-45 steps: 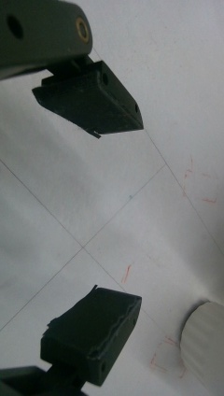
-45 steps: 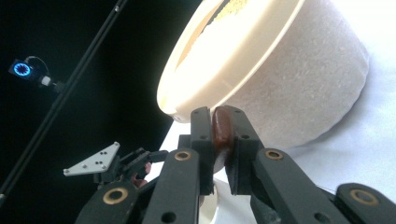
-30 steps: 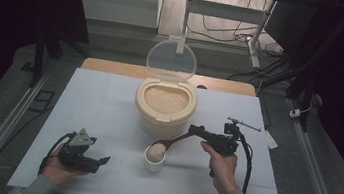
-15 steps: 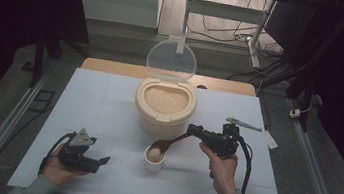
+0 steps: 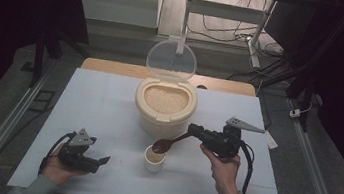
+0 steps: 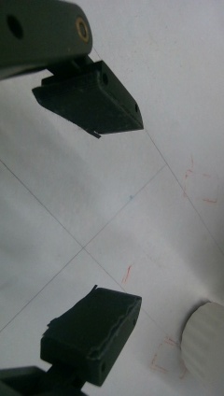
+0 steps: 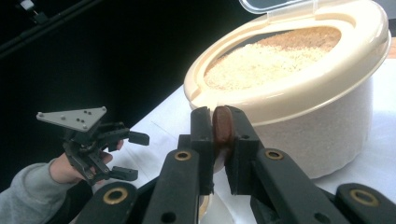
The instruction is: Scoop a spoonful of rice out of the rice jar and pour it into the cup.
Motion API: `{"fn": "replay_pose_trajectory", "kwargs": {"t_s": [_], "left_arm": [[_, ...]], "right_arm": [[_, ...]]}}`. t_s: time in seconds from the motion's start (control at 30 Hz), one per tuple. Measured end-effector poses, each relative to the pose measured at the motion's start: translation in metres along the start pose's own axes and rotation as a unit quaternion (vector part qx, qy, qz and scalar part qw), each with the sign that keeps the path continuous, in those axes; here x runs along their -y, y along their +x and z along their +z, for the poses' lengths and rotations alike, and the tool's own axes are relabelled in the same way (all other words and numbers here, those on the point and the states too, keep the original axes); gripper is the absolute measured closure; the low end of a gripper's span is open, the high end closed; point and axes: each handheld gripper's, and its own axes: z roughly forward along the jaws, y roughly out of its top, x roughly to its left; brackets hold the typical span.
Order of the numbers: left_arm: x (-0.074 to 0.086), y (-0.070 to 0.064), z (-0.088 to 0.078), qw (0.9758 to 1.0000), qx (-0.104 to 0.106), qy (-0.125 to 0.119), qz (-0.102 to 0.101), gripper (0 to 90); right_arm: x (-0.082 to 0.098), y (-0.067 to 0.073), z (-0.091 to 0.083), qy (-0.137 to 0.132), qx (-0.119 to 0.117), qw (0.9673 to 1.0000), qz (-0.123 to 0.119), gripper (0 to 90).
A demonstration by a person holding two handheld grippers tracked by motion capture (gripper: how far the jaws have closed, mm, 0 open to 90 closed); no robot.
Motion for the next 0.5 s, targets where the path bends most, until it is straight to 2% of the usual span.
{"fn": "replay_pose_trajectory", "kwargs": {"t_s": [0.2, 0.5], "left_arm": [[0.000, 0.000, 0.000, 1.0000, 0.000, 0.000, 0.000, 14.8], [0.000, 0.000, -0.001, 1.0000, -0.001, -0.001, -0.001, 14.8]], "right_arm": [[-0.001, -0.003, -0.007, -0.012, -0.010, 0.9998, 0.014, 82.7], [-0.008, -0.009, -0.025, -0.022, -0.019, 0.9994, 0.017, 82.7]]}}
